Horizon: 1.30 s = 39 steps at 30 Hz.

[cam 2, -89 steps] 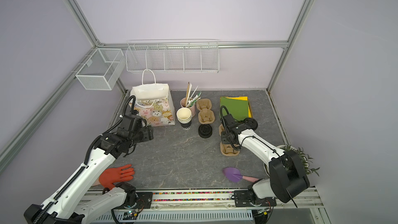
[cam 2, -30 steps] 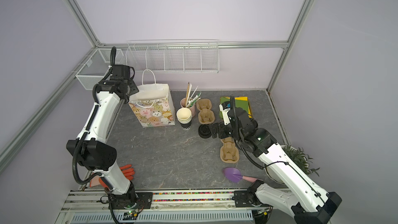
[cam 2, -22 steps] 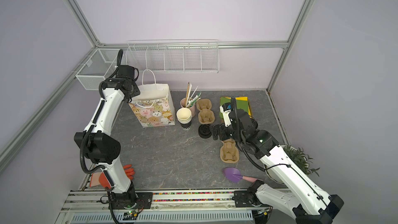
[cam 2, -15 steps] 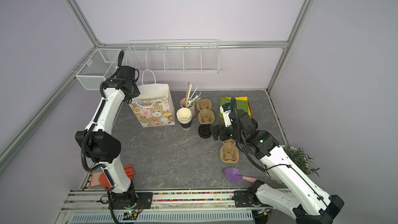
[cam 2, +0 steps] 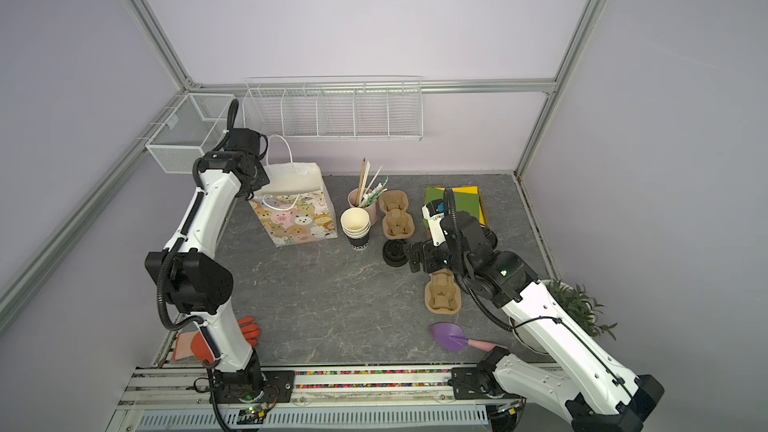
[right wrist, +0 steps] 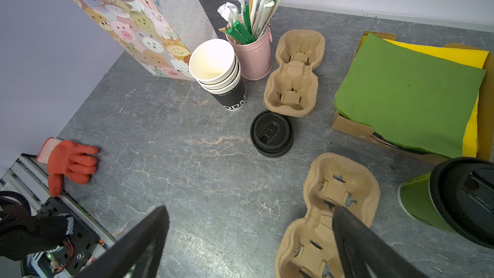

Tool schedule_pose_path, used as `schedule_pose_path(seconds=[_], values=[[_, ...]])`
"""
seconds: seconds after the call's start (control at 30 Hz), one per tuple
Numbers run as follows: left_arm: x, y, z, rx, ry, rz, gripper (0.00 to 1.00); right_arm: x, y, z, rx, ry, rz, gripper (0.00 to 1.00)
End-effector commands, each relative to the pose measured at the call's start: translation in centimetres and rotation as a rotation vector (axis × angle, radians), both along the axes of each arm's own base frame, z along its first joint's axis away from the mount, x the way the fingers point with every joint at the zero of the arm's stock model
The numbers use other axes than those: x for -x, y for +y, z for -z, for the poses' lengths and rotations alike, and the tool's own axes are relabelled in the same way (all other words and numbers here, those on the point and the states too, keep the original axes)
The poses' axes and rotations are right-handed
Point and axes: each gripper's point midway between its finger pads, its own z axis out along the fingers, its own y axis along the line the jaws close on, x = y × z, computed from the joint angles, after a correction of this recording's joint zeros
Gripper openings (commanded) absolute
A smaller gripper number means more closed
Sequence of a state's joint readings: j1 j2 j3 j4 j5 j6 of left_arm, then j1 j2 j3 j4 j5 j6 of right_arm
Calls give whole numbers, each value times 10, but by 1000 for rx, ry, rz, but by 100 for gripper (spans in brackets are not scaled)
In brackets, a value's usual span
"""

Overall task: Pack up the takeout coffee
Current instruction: 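Grasp the top of the cartoon gift bag with the left gripper and lift it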

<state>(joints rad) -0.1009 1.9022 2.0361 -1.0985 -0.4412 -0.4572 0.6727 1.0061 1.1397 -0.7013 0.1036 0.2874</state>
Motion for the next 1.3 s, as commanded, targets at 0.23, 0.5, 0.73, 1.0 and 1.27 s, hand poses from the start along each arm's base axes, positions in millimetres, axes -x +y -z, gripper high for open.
schedule_pose_path(seconds=[0.23,0.5,0.73,1.0,1.27], values=[[49,2,-52,42,-115,24,0,5,15,-9,-17,10,-60,98],[116,-26,-118,191,-310,169,0,3,24,-23,-28,-2,-84,97],[179,-59,-154,245,-386,332,0,6,33,-41,-64,-17,-123,97],[227,-118,-186,415,-411,634,0,14,27,-66,-88,-66,-125,97],[259,-180,-175,376,-239,925,0,21,6,-90,-71,-130,-88,97]])
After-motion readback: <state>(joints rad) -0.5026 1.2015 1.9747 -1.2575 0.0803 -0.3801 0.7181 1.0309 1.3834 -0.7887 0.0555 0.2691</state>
